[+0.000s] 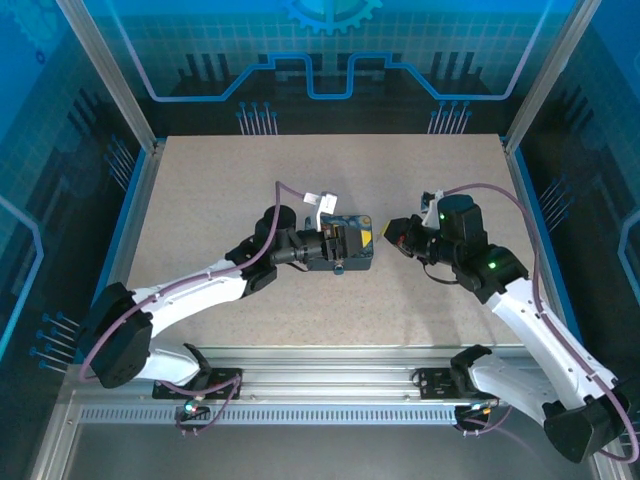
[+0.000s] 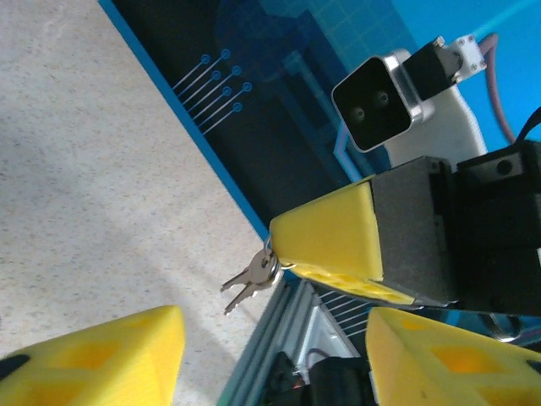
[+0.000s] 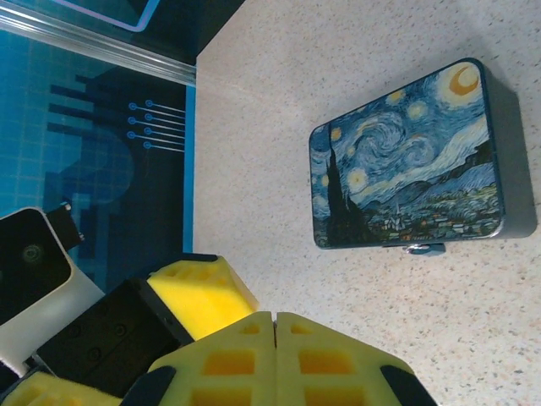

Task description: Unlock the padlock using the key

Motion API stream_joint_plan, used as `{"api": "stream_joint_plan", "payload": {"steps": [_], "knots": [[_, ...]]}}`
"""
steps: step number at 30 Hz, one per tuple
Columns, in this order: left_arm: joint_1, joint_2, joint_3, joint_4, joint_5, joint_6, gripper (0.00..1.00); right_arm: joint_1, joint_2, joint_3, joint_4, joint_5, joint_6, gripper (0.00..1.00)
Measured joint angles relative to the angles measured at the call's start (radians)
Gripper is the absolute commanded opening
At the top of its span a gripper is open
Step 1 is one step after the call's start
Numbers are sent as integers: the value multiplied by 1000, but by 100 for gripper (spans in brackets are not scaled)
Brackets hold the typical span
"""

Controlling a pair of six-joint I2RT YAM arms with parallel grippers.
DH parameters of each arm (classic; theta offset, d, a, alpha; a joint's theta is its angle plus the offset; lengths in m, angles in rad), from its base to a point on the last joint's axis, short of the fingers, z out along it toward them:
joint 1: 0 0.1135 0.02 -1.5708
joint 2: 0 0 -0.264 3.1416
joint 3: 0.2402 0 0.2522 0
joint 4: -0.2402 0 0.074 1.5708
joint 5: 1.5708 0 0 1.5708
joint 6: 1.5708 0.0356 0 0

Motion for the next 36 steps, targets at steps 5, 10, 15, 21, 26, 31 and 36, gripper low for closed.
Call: {"api": "stream_joint_plan", "payload": {"steps": [5, 10, 15, 21, 26, 31, 36], "knots": [[-11, 0, -1, 26, 17, -3, 57, 7, -17, -2, 26, -3, 29, 5], [-22, 6, -2, 31, 18, -2, 57, 23, -12, -2, 34, -3, 43, 5], [-24, 27, -2, 31, 18, 2, 57, 26, -9, -2, 38, -5, 50, 5], [-30, 40, -2, 31, 26, 7, 49, 33, -9, -2, 46, -6, 59, 5], [-39, 43, -2, 31, 29, 22, 39, 33, -10, -2, 47, -6, 66, 5], [-39, 43, -2, 31, 35, 25, 33, 37, -10, -3, 48, -6, 66, 5], [-39, 43, -2, 29, 35, 35, 44, 37, -12, -10, 62, -8, 73, 5]]}}
